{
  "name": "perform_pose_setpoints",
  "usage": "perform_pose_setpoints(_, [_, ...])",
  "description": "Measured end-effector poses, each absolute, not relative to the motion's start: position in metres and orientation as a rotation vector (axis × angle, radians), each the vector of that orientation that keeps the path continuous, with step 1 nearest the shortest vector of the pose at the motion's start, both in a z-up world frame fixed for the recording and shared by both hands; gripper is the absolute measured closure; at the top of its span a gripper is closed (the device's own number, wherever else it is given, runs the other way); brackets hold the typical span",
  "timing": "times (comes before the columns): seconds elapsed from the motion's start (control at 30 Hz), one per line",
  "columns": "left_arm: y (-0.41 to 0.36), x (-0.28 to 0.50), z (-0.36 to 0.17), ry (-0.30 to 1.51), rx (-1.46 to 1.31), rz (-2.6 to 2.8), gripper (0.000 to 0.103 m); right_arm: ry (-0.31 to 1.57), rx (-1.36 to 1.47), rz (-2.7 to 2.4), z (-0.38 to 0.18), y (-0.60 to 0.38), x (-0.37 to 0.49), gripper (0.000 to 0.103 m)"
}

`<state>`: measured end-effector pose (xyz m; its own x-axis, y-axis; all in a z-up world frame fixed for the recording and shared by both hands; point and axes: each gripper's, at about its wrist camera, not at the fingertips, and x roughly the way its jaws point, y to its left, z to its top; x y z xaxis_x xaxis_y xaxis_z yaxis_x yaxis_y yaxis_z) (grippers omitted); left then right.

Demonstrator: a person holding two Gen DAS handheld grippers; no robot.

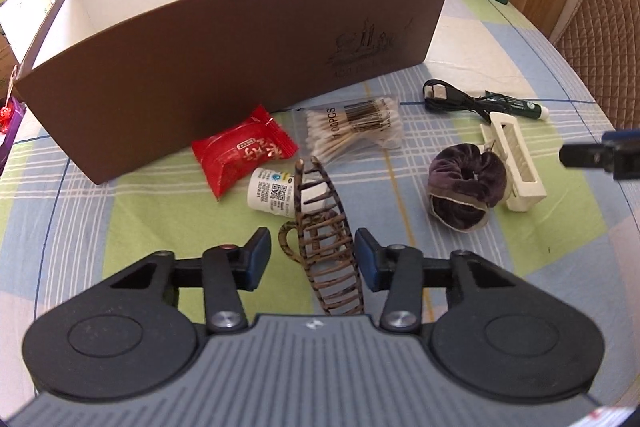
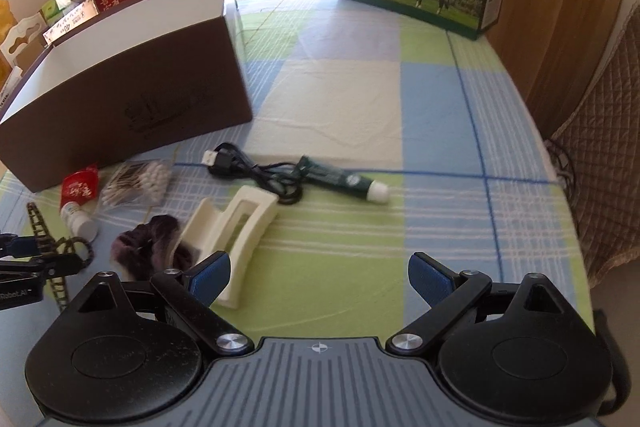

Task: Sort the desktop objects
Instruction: 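Grasp the brown claw clip with the left gripper while the right grasps the green tube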

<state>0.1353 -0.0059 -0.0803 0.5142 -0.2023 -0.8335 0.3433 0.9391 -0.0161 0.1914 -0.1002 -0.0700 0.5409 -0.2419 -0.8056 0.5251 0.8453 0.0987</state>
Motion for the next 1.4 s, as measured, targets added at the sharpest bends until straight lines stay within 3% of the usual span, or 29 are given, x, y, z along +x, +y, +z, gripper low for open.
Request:
perform_pose_setpoints(0.1, [-0.004,0.136,-0.081,0.978,0.154,-0.353,0.079,0.864,0.303,-0.453,-0.071,-0.112,0.191,0.009])
perform_pose_setpoints(0.17, [-0.004,0.135,-0.082,0.970,0.165,-0.359,0.079,0.856,0.264,-0.430,-0.074,-0.119,0.193,0.013])
perform_pose_setpoints(0.33, [0.006,0.132,-0.081,0.975,0.159,-0.347,0.080,0.875,0.170,-0.359,-0.086,-0.136,0.208,0.036])
perform_pose_setpoints(0.57, [0.034,0.127,-0.078,0.987,0.131,-0.274,0.080,0.902,0.057,-0.311,-0.103,-0.151,0.231,0.048])
perform_pose_setpoints(0.7, [0.051,0.129,-0.076,0.998,0.113,-0.222,0.080,0.919,0.030,-0.278,-0.111,-0.151,0.241,0.062])
perform_pose_setpoints(0.83, [0.064,0.131,-0.076,1.004,0.089,-0.188,0.080,0.927,0.085,-0.234,-0.109,-0.152,0.241,0.088])
perform_pose_setpoints(0.87, [0.067,0.131,-0.076,1.005,0.082,-0.183,0.080,0.934,0.102,-0.228,-0.109,-0.151,0.240,0.090])
perform_pose_setpoints(1.27, [0.069,0.124,-0.076,1.004,0.072,-0.189,0.080,1.010,0.289,-0.274,-0.094,-0.107,0.189,0.090])
perform_pose_setpoints(1.4, [0.067,0.125,-0.076,1.005,0.071,-0.182,0.080,0.995,0.274,-0.289,-0.095,-0.101,0.188,0.077])
